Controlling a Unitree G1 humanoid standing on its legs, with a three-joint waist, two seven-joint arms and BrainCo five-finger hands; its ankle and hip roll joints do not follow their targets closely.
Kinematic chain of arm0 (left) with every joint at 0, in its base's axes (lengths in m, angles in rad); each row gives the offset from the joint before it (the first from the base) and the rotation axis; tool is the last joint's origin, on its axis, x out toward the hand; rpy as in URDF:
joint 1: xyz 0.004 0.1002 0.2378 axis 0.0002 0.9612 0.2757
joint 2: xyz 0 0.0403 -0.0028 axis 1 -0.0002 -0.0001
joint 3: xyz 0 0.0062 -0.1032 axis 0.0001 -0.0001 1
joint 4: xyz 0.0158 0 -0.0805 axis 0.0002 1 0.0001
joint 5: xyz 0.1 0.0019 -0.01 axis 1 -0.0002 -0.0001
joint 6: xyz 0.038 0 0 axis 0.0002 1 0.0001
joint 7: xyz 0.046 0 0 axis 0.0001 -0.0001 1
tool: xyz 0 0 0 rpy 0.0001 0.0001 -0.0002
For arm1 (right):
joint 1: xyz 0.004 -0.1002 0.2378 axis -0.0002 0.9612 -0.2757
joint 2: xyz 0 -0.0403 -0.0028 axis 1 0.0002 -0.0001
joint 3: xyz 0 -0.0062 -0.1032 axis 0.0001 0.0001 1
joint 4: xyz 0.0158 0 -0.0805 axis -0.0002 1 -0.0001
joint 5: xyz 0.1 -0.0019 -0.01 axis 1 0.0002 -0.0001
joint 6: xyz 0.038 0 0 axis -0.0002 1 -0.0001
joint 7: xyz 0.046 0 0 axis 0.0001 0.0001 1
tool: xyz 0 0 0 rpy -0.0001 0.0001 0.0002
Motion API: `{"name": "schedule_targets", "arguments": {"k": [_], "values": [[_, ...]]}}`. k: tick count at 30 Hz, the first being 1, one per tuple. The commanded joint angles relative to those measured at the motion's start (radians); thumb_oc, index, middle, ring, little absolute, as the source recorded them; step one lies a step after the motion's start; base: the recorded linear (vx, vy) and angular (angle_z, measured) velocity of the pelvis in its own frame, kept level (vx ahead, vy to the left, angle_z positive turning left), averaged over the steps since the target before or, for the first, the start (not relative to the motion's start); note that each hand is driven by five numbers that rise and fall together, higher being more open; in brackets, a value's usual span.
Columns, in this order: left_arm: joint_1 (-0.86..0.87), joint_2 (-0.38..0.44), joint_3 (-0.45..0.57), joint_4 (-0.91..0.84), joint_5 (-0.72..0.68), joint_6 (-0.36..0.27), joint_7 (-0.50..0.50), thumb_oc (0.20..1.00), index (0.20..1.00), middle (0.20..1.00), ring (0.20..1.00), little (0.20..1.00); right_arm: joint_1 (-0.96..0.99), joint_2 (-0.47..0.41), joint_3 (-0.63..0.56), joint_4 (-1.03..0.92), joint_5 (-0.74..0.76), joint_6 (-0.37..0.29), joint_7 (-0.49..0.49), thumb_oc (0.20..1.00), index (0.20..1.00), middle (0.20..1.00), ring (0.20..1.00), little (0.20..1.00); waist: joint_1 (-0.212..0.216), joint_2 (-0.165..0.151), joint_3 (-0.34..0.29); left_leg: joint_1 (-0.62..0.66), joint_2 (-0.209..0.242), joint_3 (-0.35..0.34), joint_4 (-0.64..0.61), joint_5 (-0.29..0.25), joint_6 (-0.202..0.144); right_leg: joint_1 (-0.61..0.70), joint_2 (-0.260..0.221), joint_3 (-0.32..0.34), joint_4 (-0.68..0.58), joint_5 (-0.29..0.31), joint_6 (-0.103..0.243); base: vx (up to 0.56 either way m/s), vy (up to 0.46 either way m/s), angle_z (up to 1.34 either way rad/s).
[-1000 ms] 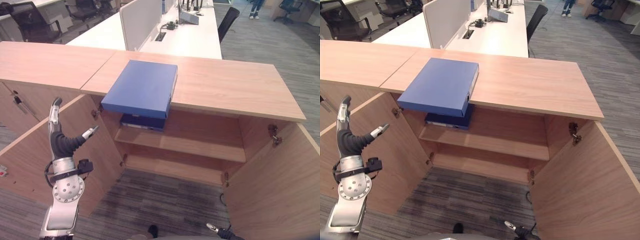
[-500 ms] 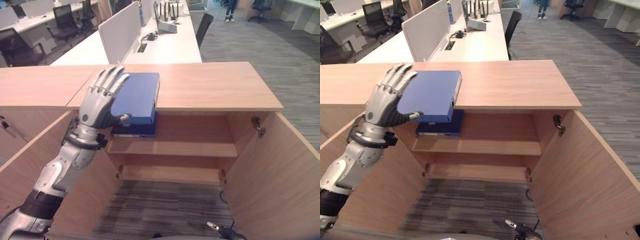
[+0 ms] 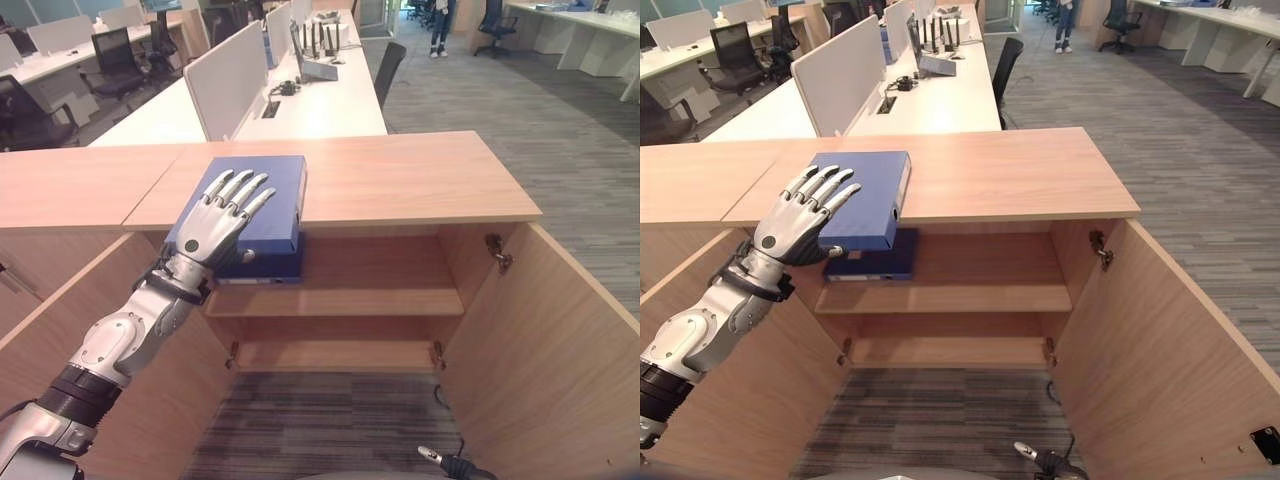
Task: Put the empty folder in the office cabinet
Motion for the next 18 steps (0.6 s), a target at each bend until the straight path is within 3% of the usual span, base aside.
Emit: {"name": "schedule_targets", "arguments": {"k": [1,18], "values": [[-0.067,0.003,0.026,0.032,0.001,0.023,0.017,1.0,1.0,1.0,1.0,1.0,-0.047,0.013,-0.01,0.058,-0.023,-0.001,-0.014,1.0,1.0,1.0,1.0,1.0,0.003,-0.059,-0.011,0.029,-0.023,0.013,0.003,-0.134,0.007,0.025,-0.048,0.027,0.005,-0.008,0.094,0.0,0.0,0.0],[-0.133,-0.096,-0.025,0.204,0.014,0.087,0.038,1.0,1.0,1.0,1.0,1.0,-0.053,0.008,-0.019,0.077,-0.034,0.003,-0.028,1.0,1.0,1.0,1.0,1.0,-0.016,-0.049,-0.017,0.04,-0.023,0.022,0.003,-0.139,0.007,0.029,-0.05,0.031,0.005,-0.009,0.094,0.0,0.004,-0.01]]}}
